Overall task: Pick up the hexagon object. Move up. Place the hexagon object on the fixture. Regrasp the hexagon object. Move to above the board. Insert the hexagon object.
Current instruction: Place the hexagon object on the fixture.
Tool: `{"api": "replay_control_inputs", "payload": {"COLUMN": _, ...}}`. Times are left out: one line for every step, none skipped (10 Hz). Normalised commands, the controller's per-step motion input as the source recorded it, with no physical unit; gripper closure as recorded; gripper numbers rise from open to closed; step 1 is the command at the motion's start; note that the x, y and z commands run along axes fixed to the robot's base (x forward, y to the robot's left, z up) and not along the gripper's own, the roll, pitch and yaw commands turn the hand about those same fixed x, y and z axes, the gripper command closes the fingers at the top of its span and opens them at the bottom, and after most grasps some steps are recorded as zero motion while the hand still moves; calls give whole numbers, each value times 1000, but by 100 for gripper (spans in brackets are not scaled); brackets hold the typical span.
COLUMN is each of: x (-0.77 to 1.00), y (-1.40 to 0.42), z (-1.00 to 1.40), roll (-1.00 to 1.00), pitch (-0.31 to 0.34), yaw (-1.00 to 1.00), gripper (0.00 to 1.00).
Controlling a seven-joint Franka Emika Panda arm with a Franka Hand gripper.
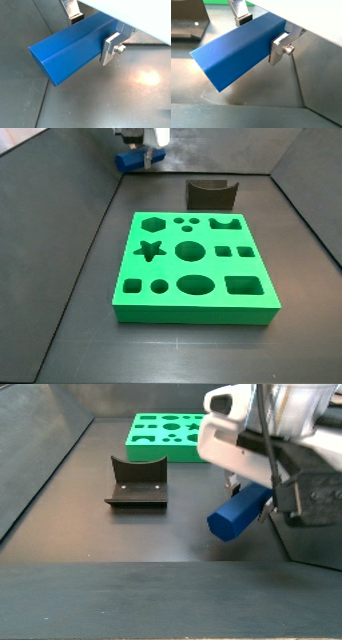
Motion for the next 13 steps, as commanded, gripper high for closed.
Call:
{"api": "replay_control_inputs", "payload": {"x": -10, "y": -1, "z": 1000, "roll": -2, "pitch": 19, "yaw": -2, "gripper": 100}}
{"api": "replay_control_inputs", "payload": {"x": -12, "y": -1, "z": 1000, "roll": 0, "pitch": 20, "yaw": -3, "gripper": 100}}
{"api": "replay_control_inputs", "payload": {"x": -19, "y": 0, "z": 1000, "roll": 2, "pitch": 26, "yaw": -5, "gripper": 100}}
{"api": "replay_control_inputs", "payload": {"x": -24, "y": 0, "z": 1000, "roll": 4, "pitch": 31, "yaw": -6, "gripper": 100}}
{"api": "replay_control_inputs", "payload": {"x": -31, "y": 2, "z": 1000, "roll": 7, "pitch": 36, "yaw": -8, "gripper": 100}}
{"api": "replay_control_inputs", "payload": {"x": -34, "y": 5, "z": 1000, "roll": 9, "pitch": 41, "yaw": -9, "gripper": 100}}
{"api": "replay_control_inputs", "payload": {"x": -27, "y": 9, "z": 812, "roll": 11, "pitch": 46, "yaw": -11, "gripper": 100}}
{"api": "replay_control_inputs", "payload": {"x": -23, "y": 11, "z": 705, "roll": 11, "pitch": 51, "yaw": -11, "gripper": 100}}
{"api": "replay_control_inputs", "payload": {"x": -13, "y": 15, "z": 492, "roll": 10, "pitch": 64, "yaw": -12, "gripper": 100}}
{"api": "replay_control_inputs", "payload": {"x": -6, "y": 18, "z": 331, "roll": 8, "pitch": 77, "yaw": -12, "gripper": 100}}
{"api": "replay_control_inputs", "payload": {"x": 789, "y": -1000, "z": 119, "roll": -72, "pitch": 20, "yaw": 1000, "gripper": 100}}
{"api": "replay_control_inputs", "payload": {"x": 795, "y": -1000, "z": 87, "roll": -70, "pitch": 22, "yaw": 1000, "gripper": 100}}
{"api": "replay_control_inputs", "payload": {"x": 834, "y": -1000, "z": 83, "roll": -74, "pitch": 31, "yaw": 1000, "gripper": 100}}
